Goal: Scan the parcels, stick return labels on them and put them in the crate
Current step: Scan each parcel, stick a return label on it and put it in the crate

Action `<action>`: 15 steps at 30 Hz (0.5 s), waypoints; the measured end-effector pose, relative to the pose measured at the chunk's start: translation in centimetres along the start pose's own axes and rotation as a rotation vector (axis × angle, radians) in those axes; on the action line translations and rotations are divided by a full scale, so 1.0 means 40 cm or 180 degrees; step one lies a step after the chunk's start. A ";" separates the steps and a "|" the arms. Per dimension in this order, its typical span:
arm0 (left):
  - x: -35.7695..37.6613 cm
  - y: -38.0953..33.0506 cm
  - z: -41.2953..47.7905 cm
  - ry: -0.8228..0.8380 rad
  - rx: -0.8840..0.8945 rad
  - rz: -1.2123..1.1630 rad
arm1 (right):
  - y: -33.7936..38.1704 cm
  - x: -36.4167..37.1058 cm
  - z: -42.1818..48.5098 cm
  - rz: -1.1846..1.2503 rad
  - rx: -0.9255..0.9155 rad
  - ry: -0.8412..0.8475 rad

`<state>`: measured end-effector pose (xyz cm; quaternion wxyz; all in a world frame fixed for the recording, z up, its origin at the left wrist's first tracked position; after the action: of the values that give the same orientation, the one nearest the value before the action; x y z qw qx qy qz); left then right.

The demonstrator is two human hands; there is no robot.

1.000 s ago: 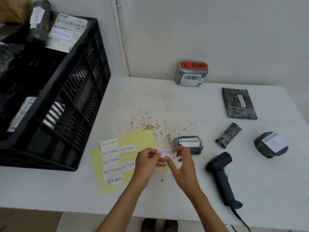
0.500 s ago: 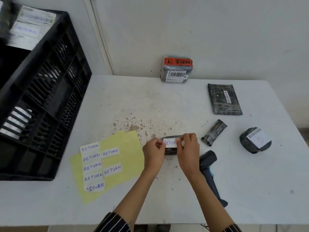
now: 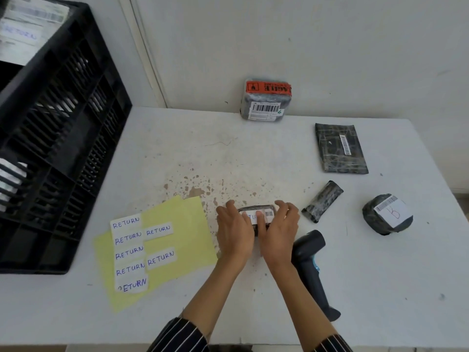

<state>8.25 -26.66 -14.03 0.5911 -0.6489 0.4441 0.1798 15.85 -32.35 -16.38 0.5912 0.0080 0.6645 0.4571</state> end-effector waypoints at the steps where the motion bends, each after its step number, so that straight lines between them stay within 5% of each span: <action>1: 0.012 0.002 0.000 0.0069 -0.0058 -0.0094 | -0.001 0.007 -0.003 0.0193 0.0166 0.0166; 15: 0.087 0.040 0.016 -0.0286 -0.0263 -0.0722 | -0.005 0.042 0.003 0.1047 0.0756 -0.0098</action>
<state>9.05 -27.19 -17.79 0.5997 -0.7100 0.3332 0.1588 15.54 -31.47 -17.79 0.5135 0.1932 0.6943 0.4657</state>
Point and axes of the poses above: each hand's wrist, its own z-axis towards the middle knuckle, its own x-axis out of the palm, y = z × x, the point moved 2 cm from there along z, towards the middle knuckle, and after that the axes turned 1 degree about -z, right-handed, at the moved point
